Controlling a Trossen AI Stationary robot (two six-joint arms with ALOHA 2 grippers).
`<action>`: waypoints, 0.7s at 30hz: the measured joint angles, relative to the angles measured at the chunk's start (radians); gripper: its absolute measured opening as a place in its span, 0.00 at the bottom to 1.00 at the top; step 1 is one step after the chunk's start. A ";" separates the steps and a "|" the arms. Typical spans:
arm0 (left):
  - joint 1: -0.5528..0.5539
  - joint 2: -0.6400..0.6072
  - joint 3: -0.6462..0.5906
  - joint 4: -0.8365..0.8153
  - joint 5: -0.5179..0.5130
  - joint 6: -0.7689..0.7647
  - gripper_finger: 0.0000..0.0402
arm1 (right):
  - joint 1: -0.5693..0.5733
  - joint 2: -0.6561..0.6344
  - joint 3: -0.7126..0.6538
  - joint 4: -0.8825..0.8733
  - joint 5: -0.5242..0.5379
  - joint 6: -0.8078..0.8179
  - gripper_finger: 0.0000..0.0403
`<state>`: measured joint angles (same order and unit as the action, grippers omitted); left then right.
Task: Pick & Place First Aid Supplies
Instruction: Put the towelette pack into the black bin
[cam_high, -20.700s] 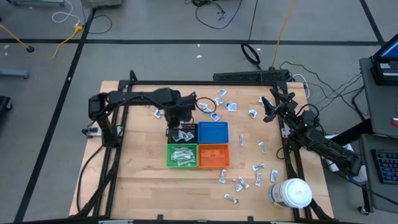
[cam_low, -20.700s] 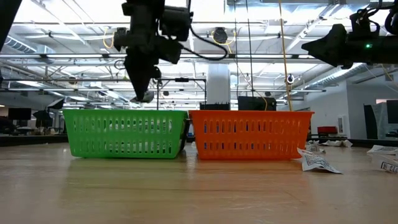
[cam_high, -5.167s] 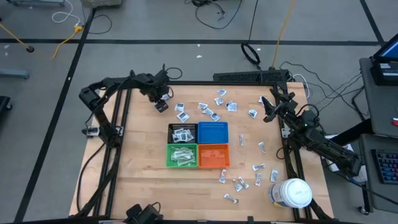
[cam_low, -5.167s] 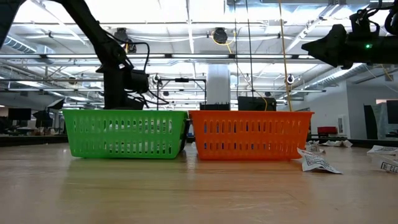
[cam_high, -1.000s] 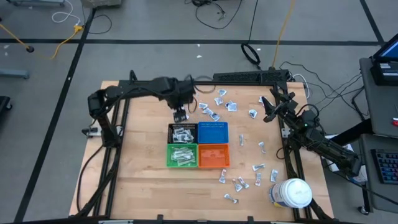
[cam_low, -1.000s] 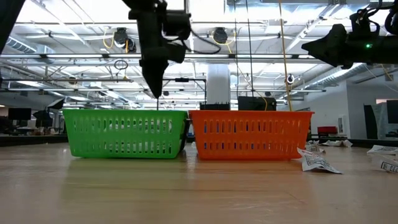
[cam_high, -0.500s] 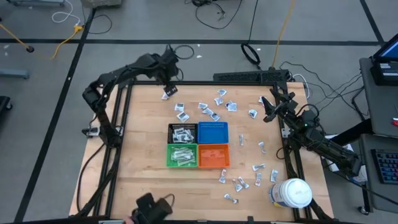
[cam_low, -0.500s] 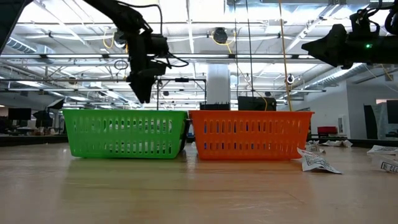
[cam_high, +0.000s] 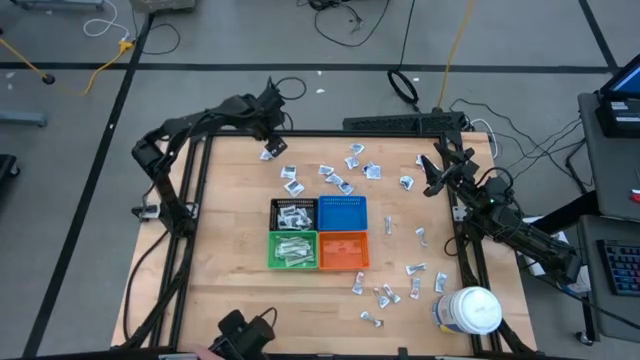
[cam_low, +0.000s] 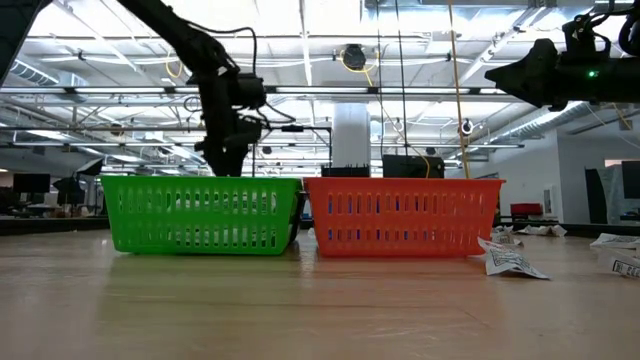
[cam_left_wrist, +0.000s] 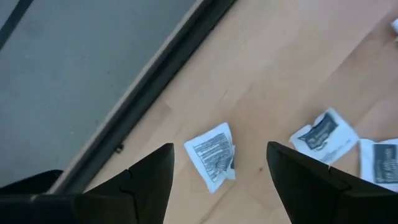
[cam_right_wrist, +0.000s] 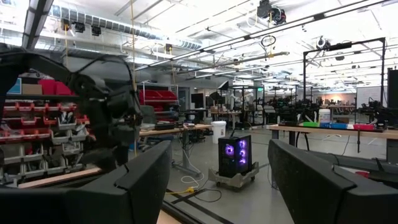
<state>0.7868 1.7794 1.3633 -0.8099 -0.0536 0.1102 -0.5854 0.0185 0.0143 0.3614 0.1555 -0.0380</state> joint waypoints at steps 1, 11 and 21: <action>0.000 0.000 -0.022 0.015 0.000 -0.006 0.65 | 0.000 0.000 0.000 0.000 0.000 0.000 0.65; -0.010 0.001 -0.227 0.190 0.002 -0.027 0.65 | 0.000 0.000 0.000 0.000 0.000 0.000 0.65; 0.005 0.001 -0.294 0.275 0.042 -0.038 0.65 | 0.000 0.000 0.000 0.000 0.000 0.000 0.65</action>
<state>0.7921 1.7802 1.0691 -0.5352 -0.0119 0.0723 -0.5854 0.0181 0.0143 0.3614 0.1555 -0.0380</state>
